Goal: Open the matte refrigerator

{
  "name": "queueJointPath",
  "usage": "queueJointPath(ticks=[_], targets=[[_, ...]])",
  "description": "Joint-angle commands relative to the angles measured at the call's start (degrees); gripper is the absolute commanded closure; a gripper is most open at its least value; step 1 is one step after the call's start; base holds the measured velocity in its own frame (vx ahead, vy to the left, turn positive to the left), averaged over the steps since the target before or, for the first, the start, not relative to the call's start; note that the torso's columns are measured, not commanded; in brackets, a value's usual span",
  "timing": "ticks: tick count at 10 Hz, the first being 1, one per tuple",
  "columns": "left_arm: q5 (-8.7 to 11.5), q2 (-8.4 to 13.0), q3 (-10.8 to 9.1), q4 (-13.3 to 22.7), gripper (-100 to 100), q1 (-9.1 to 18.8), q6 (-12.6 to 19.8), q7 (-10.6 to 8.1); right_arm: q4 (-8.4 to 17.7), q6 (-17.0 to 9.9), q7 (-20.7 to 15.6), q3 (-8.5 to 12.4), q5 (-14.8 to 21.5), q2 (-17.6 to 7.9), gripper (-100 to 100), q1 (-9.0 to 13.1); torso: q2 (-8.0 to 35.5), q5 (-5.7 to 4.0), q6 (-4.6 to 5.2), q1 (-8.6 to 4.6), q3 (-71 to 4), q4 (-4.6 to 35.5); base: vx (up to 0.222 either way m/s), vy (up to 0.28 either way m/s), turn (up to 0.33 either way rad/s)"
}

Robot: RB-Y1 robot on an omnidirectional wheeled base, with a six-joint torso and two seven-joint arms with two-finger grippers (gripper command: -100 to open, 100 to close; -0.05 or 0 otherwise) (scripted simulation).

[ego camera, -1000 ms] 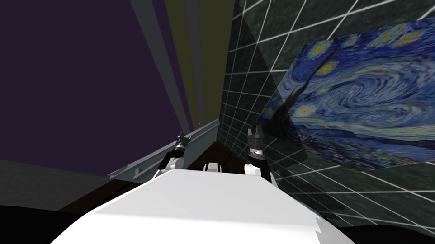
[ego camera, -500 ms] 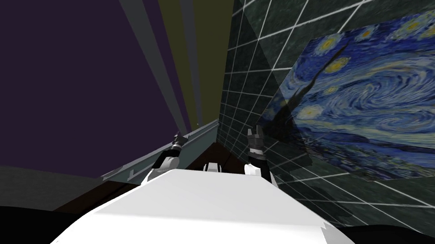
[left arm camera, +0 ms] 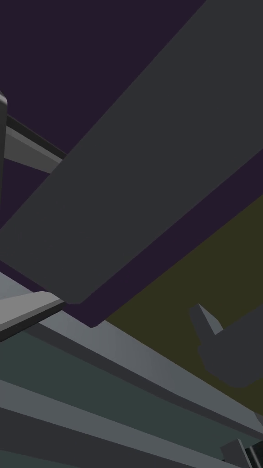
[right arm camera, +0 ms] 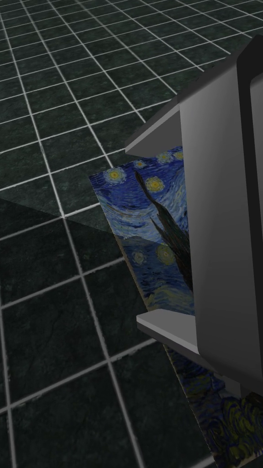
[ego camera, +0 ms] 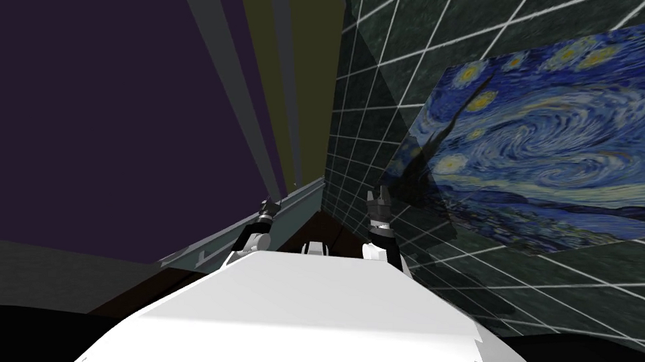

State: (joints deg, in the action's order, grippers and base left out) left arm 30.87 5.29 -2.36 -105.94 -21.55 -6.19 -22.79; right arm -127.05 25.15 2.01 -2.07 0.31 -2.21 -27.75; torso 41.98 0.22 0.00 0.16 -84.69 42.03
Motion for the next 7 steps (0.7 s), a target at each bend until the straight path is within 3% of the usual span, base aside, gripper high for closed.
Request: queueJointPath(ticks=[1, 4, 5, 7], targets=[[-1.5, -3.58, 0.55, -0.4, 100, -0.59, 0.38, 1.84, 0.0, 0.0, 0.0, 0.0, 0.0, 0.0, 0, 0.0, 0.0, -0.01, -0.03, 0.01, -0.01, 0.0, -0.052, 0.061, -0.052], [-3.2, -7.38, 1.22, -0.85, 100, -0.99, 0.25, 3.85, 0.0, 0.0, 0.0, 0.0, 0.0, 0.0, 0, 0.0, 0.07, 0.0, -0.07, 0.06, 0.04, 0.0, -0.035, 0.055, -0.042], [-2.89, -6.61, 0.97, -0.93, 100, -0.38, 0.16, 3.43, 0.0, 0.0, 0.0, 0.0, 0.0, 0.0, 0, 0.0, 0.08, -0.01, -0.05, 0.05, 0.04, 0.01, -0.018, 0.018, -0.023], [-2.97, -5.17, 3.9, -1.08, 100, 0.35, 1.26, 3.16, 0.0, 0.0, 0.0, 0.0, 0.0, 0.0, 0, 0.01, 0.36, -0.08, 0.33, -0.14, 0.16, 0.14, -0.176, 0.104, -0.19]])
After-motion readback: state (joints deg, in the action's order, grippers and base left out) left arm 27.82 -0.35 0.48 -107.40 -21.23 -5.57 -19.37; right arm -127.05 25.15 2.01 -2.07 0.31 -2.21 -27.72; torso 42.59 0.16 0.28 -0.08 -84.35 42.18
